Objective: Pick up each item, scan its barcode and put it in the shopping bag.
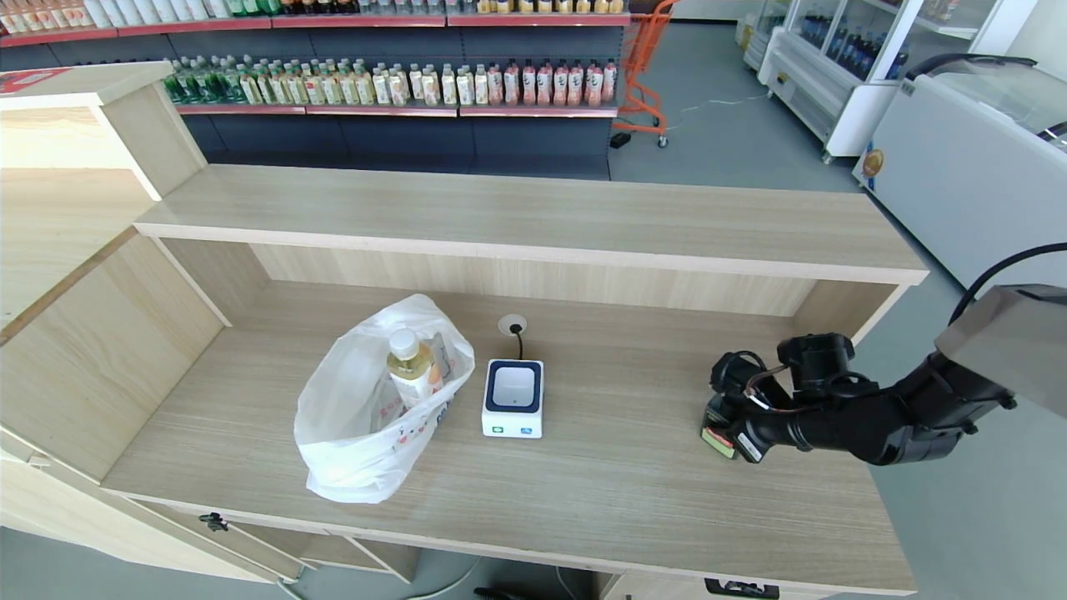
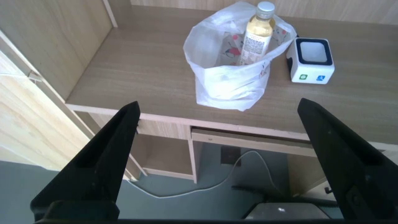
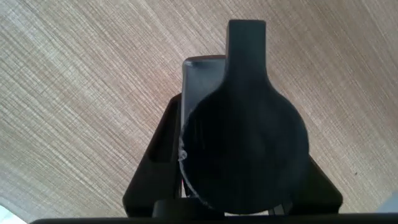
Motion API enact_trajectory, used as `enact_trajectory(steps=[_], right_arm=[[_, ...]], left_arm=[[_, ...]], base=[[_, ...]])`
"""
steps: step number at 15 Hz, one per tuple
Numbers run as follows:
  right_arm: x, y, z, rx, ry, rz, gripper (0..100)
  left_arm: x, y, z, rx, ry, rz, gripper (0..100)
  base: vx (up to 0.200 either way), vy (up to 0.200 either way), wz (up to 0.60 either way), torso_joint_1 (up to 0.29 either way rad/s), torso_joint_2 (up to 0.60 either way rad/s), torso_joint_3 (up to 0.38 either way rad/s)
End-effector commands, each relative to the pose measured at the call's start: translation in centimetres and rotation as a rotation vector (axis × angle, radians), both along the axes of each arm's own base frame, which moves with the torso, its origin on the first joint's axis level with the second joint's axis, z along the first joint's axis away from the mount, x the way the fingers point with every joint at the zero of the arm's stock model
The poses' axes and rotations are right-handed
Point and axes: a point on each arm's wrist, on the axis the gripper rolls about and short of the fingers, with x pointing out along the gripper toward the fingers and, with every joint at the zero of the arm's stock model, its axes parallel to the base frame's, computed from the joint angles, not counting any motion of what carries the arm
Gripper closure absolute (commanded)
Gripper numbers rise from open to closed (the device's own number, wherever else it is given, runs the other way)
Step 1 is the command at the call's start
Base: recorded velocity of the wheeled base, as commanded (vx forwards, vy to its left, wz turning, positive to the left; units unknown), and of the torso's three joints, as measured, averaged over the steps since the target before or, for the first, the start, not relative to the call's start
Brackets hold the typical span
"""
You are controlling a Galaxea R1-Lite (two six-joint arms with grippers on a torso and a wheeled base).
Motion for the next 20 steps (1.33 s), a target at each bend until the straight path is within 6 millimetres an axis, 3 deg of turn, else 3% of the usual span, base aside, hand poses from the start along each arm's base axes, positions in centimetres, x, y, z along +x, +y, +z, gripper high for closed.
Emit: enact_trajectory(steps=[1,3,4,7,8,9,12,13,15,16,20], right_arm=[[-0.3,0.3,-0.2,0.001,0.0,0.009,100],[-0.7,0.7,1.1,0.034,-0.063,0.001,100],[-1.8,0.7,3.9,0.097,-0.125,-0.032,100],[-8.0,-1.6,9.2,0.097,-0.345,-0.06,100],[-9.7,-1.9,9.4,0.045,-0.395,-0.035,100],[-12.7,-2.1,8.9,-0.078,-0.454,0.046,100],[-13.3,-0.3,10.2,-0.261,-0.658,0.515,100],[-13.6,1.7,10.8,-0.373,-0.845,0.775,100],[-14.0,3.3,10.1,-0.469,-0.953,0.969,100],[-14.6,5.0,8.3,-0.5,-0.994,1.173,100],[-15.4,8.9,7.0,-0.548,-1.267,1.481,100]], left_arm=[[0.0,0.0,0.0,0.0,0.0,0.001,0],[0.0,0.0,0.0,0.0,0.0,0.001,0],[0.0,0.0,0.0,0.0,0.0,0.001,0],[0.0,0.0,0.0,0.0,0.0,0.001,0],[0.0,0.0,0.0,0.0,0.0,0.001,0],[0.0,0.0,0.0,0.0,0.0,0.001,0],[0.0,0.0,0.0,0.0,0.0,0.001,0],[0.0,0.0,0.0,0.0,0.0,0.001,0],[0.0,0.0,0.0,0.0,0.0,0.001,0],[0.0,0.0,0.0,0.0,0.0,0.001,0],[0.0,0.0,0.0,0.0,-0.002,0.001,0]], base=[[0.0,0.0,0.0,0.0,0.0,0.0],[0.0,0.0,0.0,0.0,0.0,0.0],[0.0,0.0,0.0,0.0,0.0,0.0],[0.0,0.0,0.0,0.0,0.0,0.0],[0.0,0.0,0.0,0.0,0.0,0.0],[0.0,0.0,0.0,0.0,0.0,0.0],[0.0,0.0,0.0,0.0,0.0,0.0],[0.0,0.0,0.0,0.0,0.0,0.0],[0.0,0.0,0.0,0.0,0.0,0.0],[0.0,0.0,0.0,0.0,0.0,0.0],[0.0,0.0,0.0,0.0,0.0,0.0]])
